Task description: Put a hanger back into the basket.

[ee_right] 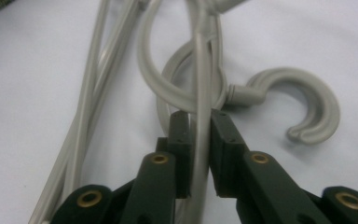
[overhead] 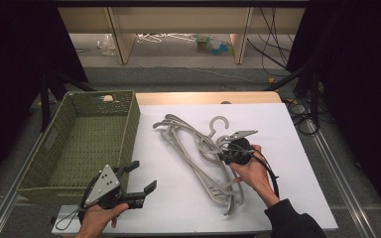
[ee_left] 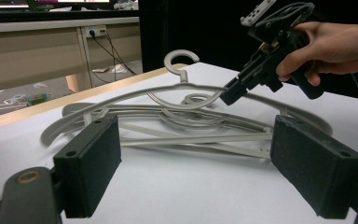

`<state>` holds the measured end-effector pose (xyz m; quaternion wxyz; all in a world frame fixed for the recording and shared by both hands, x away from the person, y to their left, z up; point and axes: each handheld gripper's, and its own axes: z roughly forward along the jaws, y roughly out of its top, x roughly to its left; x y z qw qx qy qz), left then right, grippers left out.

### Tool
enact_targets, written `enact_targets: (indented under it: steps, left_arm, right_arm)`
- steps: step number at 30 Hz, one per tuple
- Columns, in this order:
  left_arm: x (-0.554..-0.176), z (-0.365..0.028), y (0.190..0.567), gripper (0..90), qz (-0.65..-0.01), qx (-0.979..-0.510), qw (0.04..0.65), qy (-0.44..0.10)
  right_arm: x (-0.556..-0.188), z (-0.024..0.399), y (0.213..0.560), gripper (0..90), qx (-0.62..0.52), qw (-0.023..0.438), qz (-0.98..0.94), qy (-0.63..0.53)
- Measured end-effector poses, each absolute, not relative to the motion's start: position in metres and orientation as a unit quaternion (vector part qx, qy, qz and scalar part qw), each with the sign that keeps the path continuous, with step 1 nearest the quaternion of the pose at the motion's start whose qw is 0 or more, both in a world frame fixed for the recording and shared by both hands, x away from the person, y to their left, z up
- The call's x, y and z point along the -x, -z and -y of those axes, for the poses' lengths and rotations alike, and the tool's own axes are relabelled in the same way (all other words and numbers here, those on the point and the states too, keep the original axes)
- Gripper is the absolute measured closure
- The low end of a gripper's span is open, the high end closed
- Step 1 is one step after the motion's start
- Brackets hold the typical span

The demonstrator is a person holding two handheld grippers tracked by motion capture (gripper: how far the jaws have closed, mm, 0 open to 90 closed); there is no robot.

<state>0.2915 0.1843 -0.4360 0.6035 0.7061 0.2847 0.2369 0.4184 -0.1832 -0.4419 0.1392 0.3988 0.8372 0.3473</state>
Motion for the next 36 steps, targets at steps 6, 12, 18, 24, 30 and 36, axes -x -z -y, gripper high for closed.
enact_targets:
  steps: [6,12,18,24,30,36]
  left_arm:
    - [-0.292,-0.185,0.435,16.1,-0.283,-0.706,0.604,-0.238]
    - [-0.291,-0.185,0.435,16.2,-0.286,-0.705,0.605,-0.237]
    - [-0.291,-0.186,0.435,16.2,-0.287,-0.705,0.604,-0.238]
    - [-0.291,-0.185,0.435,16.2,-0.285,-0.710,0.599,-0.237]
    - [-0.291,-0.177,0.438,15.9,-0.282,-0.716,0.604,-0.209]
    - [-0.287,-0.167,0.435,15.6,-0.276,-0.728,0.594,-0.201]
  right_arm:
    - [-0.413,0.182,0.432,82.3,-0.385,0.141,-0.845,-0.343]
    - [-0.408,0.186,0.419,82.4,-0.353,0.145,-0.859,-0.341]
    - [-0.394,0.197,0.406,82.5,-0.310,0.147,-0.868,-0.360]
    - [-0.379,0.201,0.401,82.5,-0.274,0.164,-0.874,-0.367]
    - [-0.365,0.203,0.400,82.5,-0.243,0.162,-0.886,-0.361]
    - [-0.355,0.204,0.401,82.5,-0.224,0.157,-0.892,-0.359]
